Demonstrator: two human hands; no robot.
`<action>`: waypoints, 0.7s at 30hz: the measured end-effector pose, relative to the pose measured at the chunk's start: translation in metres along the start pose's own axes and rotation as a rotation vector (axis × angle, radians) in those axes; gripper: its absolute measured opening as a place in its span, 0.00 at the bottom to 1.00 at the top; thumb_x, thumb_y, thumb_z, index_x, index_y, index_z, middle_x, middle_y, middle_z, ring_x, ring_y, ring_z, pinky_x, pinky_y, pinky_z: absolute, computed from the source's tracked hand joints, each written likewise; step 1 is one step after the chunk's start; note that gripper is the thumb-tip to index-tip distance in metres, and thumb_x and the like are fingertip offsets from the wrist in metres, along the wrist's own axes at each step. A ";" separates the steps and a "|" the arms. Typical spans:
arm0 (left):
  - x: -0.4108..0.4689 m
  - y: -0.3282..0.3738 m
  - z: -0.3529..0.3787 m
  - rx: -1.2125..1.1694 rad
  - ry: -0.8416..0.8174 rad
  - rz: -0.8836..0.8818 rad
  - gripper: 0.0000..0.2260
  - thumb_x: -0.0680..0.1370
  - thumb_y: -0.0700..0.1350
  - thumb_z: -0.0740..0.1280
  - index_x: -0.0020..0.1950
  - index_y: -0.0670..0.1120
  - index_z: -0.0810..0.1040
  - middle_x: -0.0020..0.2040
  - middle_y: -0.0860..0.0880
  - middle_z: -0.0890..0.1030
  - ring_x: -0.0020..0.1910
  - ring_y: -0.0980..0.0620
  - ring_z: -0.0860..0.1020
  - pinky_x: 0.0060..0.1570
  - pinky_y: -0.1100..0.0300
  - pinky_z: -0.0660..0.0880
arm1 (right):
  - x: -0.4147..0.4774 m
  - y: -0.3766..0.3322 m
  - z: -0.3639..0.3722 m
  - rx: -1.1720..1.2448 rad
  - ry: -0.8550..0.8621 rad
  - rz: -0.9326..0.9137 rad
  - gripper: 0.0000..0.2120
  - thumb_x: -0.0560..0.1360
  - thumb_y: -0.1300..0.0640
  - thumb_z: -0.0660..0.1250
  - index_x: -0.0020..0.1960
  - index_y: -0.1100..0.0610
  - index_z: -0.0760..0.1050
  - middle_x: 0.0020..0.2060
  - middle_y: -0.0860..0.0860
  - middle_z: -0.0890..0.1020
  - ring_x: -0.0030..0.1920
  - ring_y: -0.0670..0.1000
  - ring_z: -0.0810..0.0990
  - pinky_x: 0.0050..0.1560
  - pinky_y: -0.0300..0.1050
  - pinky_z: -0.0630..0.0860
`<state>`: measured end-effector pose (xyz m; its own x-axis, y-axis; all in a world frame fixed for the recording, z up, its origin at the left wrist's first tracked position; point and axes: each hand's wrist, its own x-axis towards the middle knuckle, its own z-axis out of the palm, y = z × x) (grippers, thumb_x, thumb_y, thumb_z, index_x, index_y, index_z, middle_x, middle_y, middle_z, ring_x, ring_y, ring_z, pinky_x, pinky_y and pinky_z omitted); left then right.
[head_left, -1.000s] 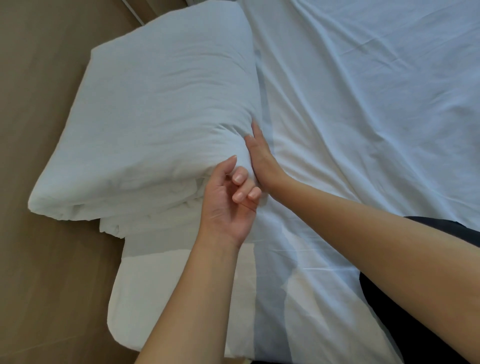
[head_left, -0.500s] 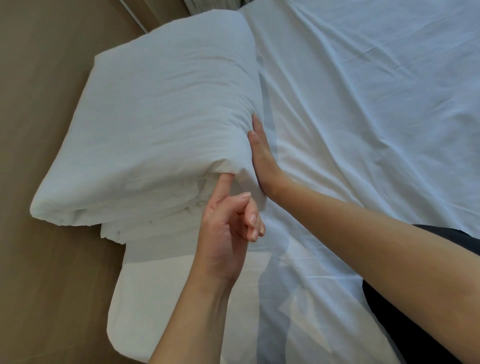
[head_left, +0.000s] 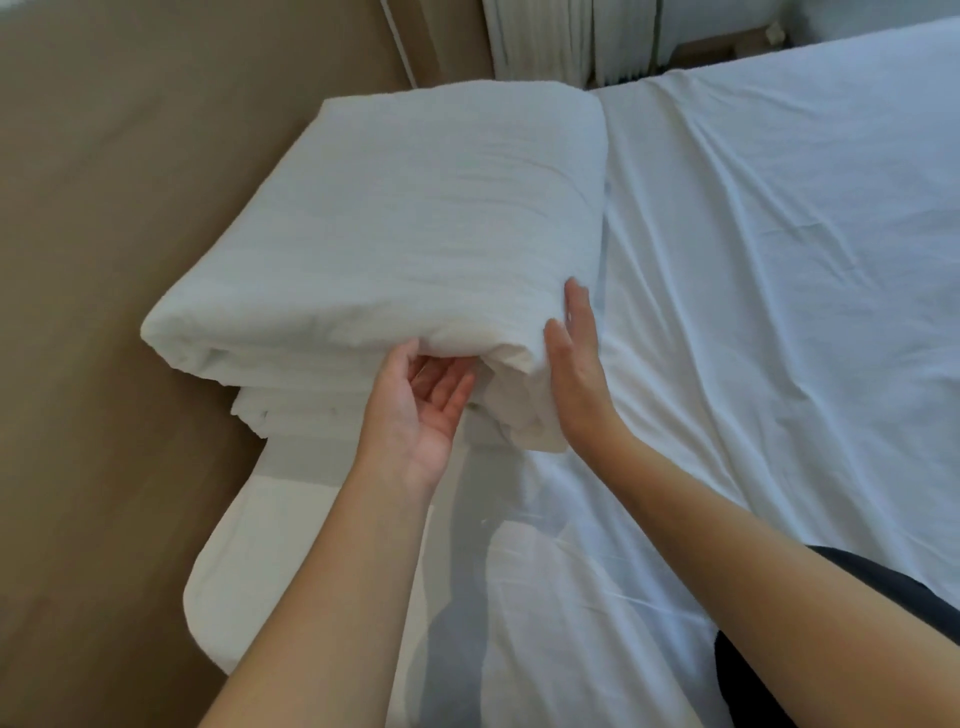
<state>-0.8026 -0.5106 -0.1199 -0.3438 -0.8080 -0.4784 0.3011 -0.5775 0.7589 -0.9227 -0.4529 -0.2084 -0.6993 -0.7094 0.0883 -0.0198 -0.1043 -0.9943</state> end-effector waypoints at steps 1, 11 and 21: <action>0.001 0.002 0.001 0.017 0.010 -0.003 0.08 0.79 0.47 0.65 0.53 0.44 0.77 0.40 0.47 0.82 0.39 0.51 0.82 0.44 0.59 0.81 | -0.004 -0.002 -0.003 -0.093 -0.049 -0.076 0.37 0.76 0.38 0.55 0.79 0.50 0.48 0.79 0.47 0.48 0.78 0.43 0.45 0.78 0.48 0.45; 0.012 0.013 0.018 -0.072 0.020 0.001 0.13 0.79 0.47 0.67 0.60 0.42 0.76 0.55 0.43 0.82 0.54 0.46 0.81 0.52 0.52 0.80 | 0.001 -0.038 -0.012 -1.025 0.037 -0.683 0.24 0.72 0.55 0.69 0.67 0.56 0.74 0.72 0.56 0.69 0.73 0.61 0.66 0.65 0.64 0.69; 0.032 0.014 0.012 -0.154 0.231 0.135 0.05 0.82 0.44 0.62 0.52 0.42 0.73 0.42 0.47 0.80 0.36 0.52 0.80 0.25 0.61 0.78 | -0.016 -0.035 -0.023 -1.032 0.020 -0.571 0.27 0.75 0.61 0.57 0.74 0.59 0.66 0.73 0.53 0.70 0.70 0.57 0.71 0.65 0.58 0.71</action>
<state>-0.8202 -0.5427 -0.1195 -0.0859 -0.8735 -0.4792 0.4679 -0.4600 0.7547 -0.9273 -0.4220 -0.1764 -0.4128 -0.7306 0.5439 -0.8955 0.2167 -0.3887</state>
